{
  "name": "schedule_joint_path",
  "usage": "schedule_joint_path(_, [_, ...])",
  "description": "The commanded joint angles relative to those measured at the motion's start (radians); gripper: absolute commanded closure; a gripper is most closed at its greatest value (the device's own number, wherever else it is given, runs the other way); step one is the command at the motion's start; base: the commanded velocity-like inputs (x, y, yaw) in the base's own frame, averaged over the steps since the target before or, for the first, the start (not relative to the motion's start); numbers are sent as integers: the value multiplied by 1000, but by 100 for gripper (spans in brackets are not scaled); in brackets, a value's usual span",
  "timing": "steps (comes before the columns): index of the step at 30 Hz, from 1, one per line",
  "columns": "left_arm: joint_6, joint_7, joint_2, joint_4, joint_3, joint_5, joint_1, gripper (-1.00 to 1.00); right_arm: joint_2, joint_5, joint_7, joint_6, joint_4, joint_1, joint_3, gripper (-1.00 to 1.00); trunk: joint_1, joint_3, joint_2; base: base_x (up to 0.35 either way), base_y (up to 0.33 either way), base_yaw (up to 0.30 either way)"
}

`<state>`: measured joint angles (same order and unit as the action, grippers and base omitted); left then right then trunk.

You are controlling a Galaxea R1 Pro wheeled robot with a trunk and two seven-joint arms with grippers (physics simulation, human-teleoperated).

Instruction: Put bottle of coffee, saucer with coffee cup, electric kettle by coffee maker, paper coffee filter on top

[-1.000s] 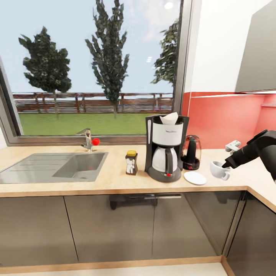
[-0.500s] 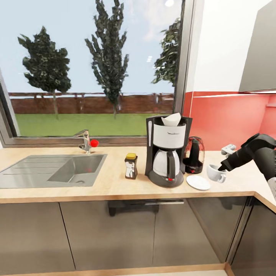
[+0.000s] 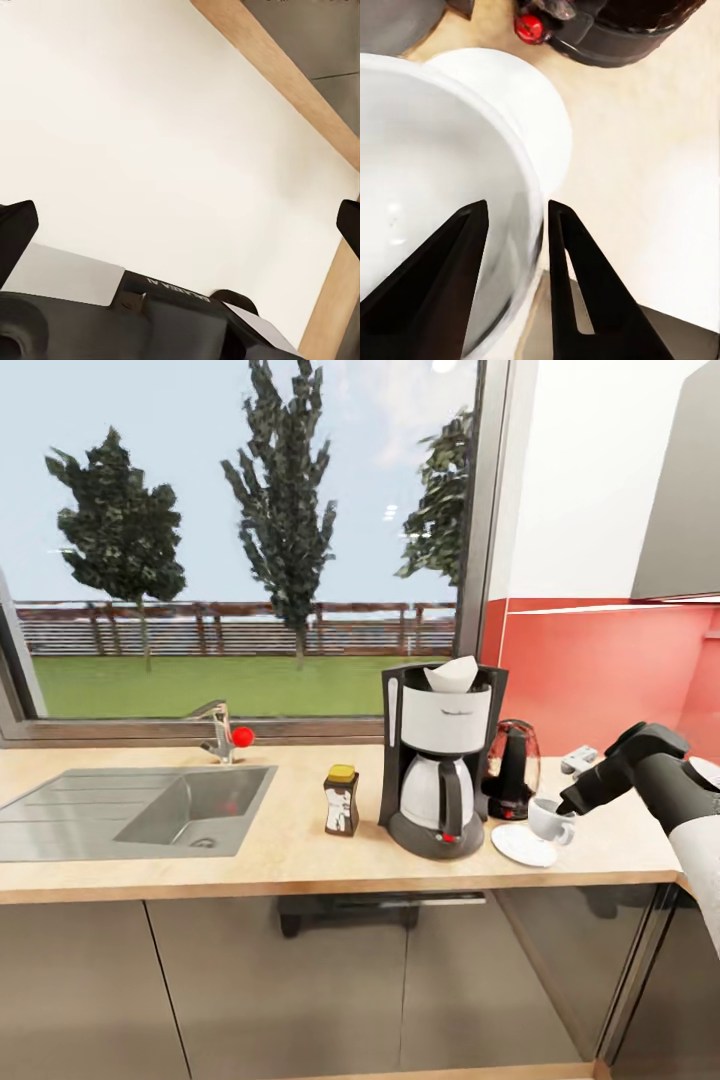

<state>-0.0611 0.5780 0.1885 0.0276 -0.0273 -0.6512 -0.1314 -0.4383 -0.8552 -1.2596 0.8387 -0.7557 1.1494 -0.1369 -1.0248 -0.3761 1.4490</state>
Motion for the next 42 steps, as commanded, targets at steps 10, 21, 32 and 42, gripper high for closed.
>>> schedule_joint_path(10, [-6, 3, 0, 0, -2, -4, -1, -100, 22, 92, 105, -67, 93, 1, 0, 100, 0, -1, 1, 104, 0, 0])
schedule_joint_path(21, [-6, 3, -1, 0, -2, -4, -1, -100, 23, 101, 162, -108, 141, 1, 0, 100, 0, -1, 1, 92, 0, 0])
schedule_joint_path(32, [-6, 4, -1, 0, -2, -4, -1, -100, 23, 100, 166, -110, 165, 1, 4, 100, 0, -1, 1, 18, 0, 0])
schedule_joint_path(42, [-6, 5, -1, 0, -2, -4, -1, -100, 19, 154, 243, -146, 196, 1, 9, 100, -8, -7, 15, 0, 0, 0])
